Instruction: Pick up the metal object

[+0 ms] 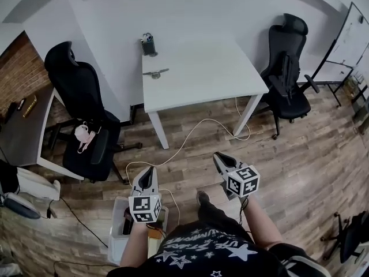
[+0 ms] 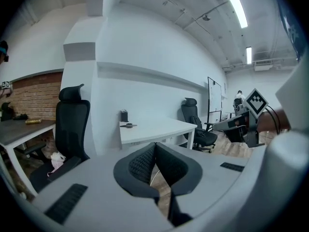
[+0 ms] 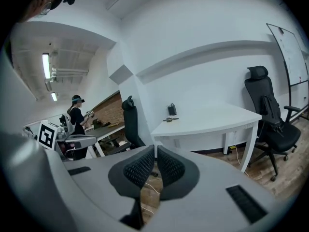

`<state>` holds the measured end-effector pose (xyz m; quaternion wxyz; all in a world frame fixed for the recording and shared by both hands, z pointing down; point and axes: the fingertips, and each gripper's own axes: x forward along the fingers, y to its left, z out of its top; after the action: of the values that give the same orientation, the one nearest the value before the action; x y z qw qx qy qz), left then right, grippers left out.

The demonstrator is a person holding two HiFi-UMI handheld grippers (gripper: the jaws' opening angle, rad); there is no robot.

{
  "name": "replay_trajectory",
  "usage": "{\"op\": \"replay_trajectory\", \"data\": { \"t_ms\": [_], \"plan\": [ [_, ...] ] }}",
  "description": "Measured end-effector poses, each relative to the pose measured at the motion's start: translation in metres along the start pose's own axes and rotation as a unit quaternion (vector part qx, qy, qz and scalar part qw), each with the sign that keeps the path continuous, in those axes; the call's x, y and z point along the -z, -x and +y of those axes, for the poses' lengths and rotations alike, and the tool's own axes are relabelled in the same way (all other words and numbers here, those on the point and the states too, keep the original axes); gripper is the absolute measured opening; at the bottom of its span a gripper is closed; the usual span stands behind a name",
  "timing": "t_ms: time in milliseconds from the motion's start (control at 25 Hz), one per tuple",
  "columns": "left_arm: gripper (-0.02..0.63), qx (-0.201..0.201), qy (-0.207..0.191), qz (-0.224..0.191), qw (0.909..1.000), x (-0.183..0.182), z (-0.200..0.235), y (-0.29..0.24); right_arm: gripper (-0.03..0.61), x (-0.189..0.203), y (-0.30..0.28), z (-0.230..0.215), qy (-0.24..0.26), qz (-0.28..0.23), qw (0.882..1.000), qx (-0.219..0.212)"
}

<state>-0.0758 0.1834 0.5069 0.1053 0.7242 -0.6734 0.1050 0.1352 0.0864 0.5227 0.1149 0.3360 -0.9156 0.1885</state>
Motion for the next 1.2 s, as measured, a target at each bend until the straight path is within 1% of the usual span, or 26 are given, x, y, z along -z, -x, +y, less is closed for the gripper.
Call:
{"op": "replay_trajectory", "data": {
  "t_ms": [240,400,520,680,800,1000,1200],
  "plan": [
    [0.020,-0.020,-0.007,-0.002,0.9998,-0.033,0.002,-0.078,0.051,-0.044,-0.052,-0.068,-0.004,0.000,1.000,-0.020],
    [0.020,-0.035,-0.009,0.000,0.9993,-0.049,0.004,-0.126,0.051,-0.066,-0.084,-0.107,-0.001,0.005,0.999,-0.035],
    [0.020,-0.047,-0.006,0.000,0.9989,-0.058,0.005,-0.159,0.049,-0.076,-0.105,-0.132,-0.001,0.012,0.999,-0.047],
    [0.020,-0.061,-0.016,-0.004,0.9980,-0.075,0.003,-0.194,0.051,-0.081,-0.127,-0.162,-0.002,0.028,0.998,-0.055],
    [0.020,-0.068,-0.020,-0.007,0.9974,-0.086,0.009,-0.214,0.051,-0.084,-0.145,-0.174,-0.015,0.034,0.997,-0.061],
    [0.020,-0.059,-0.044,0.009,0.9973,-0.079,0.032,-0.246,0.051,-0.078,-0.182,-0.183,-0.022,0.050,0.997,-0.058],
    [0.020,-0.048,-0.033,0.018,0.9982,-0.074,0.068,-0.292,0.051,-0.094,-0.224,-0.197,-0.019,0.049,0.998,-0.045]
  ]
}}
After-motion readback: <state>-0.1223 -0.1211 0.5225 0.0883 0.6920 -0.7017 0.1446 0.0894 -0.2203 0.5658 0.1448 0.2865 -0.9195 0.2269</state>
